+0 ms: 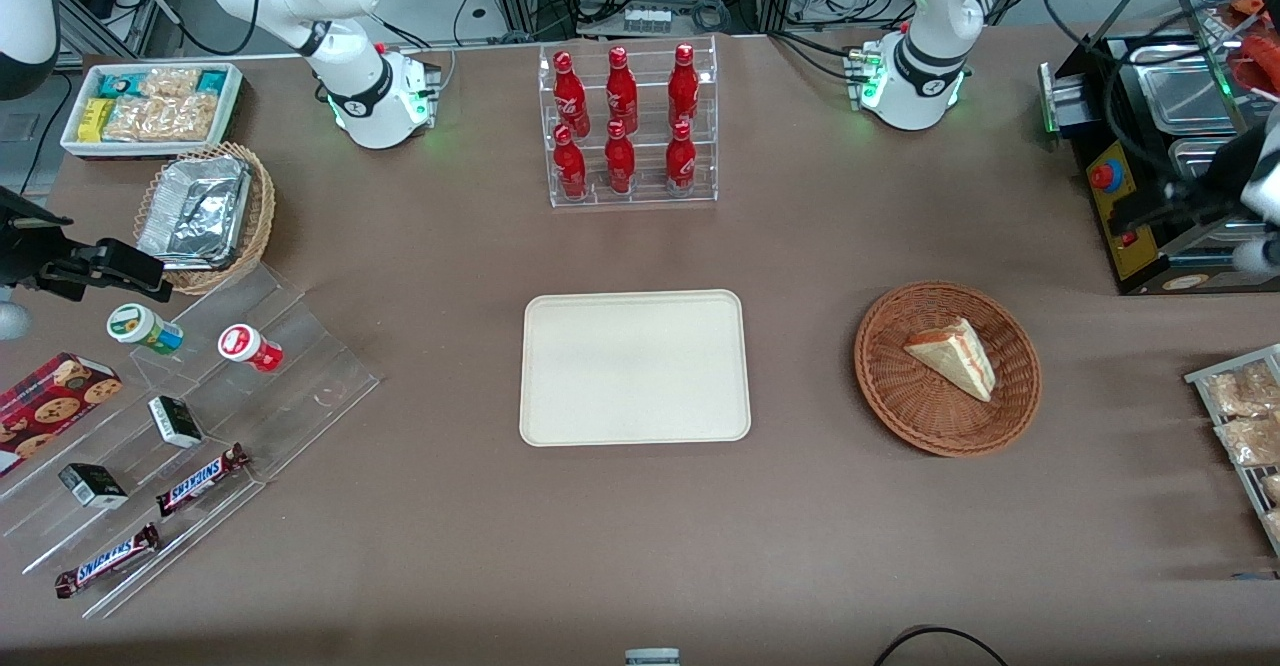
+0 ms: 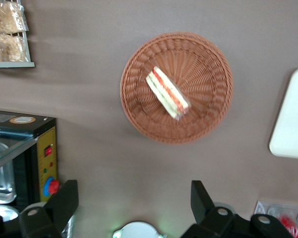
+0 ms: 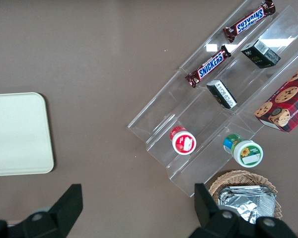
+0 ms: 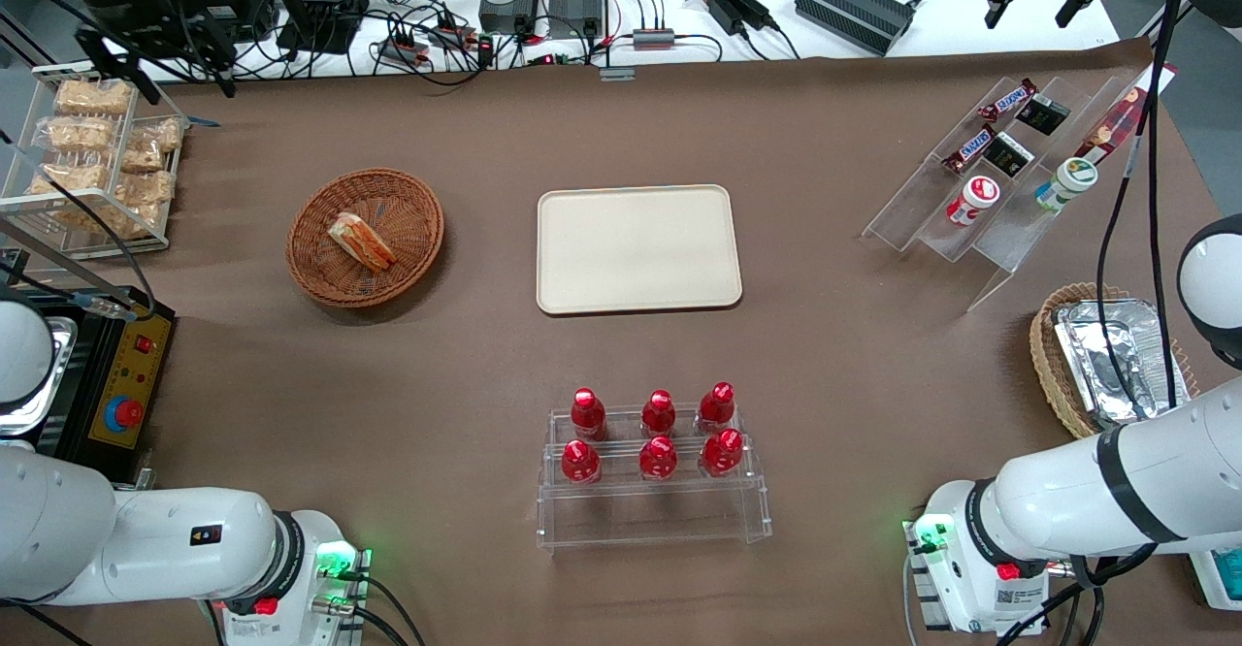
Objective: Place sandwich from basket to tray
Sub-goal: 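Move the left gripper over the wrapped sandwich in the wicker basket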
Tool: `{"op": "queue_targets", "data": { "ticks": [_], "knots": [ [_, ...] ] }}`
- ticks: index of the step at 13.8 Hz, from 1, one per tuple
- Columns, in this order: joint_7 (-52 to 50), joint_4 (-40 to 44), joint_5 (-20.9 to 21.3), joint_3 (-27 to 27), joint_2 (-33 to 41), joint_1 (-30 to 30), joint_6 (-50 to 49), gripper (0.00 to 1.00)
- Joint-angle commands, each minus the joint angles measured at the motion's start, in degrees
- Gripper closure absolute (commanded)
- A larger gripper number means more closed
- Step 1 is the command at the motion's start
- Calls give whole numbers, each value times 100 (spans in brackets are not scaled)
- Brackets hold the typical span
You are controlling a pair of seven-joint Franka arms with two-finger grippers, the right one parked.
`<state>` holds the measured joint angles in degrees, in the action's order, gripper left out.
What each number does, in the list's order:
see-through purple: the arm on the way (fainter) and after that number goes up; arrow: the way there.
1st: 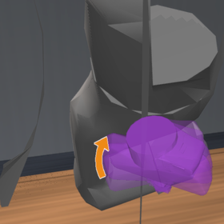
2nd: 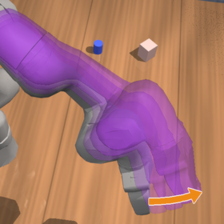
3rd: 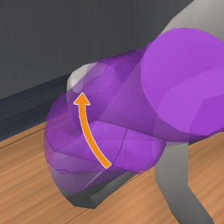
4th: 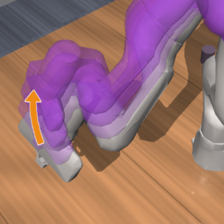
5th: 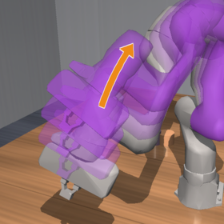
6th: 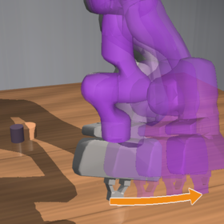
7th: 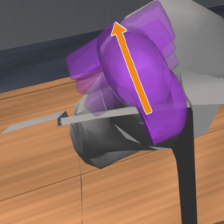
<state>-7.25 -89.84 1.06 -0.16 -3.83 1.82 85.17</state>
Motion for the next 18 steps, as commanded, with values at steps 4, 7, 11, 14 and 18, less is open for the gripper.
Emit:
{"op": "queue_targets", "data": {
  "ticks": [4, 7, 11, 14, 18],
  "knots": [
    [-1197, -876, 79, -10, -381, 108, 1570, 0],
    [-1989, -965, 79, 7, -636, 38, 1827, 0],
    [-2779, -2087, 52, 51, -593, -234, 3000, 0],
    [-3624, -2687, 70, 43, -619, -586, 3742, 0],
    [-4223, -3433, 262, 43, -549, -701, 4314, 0]
  ]
}}
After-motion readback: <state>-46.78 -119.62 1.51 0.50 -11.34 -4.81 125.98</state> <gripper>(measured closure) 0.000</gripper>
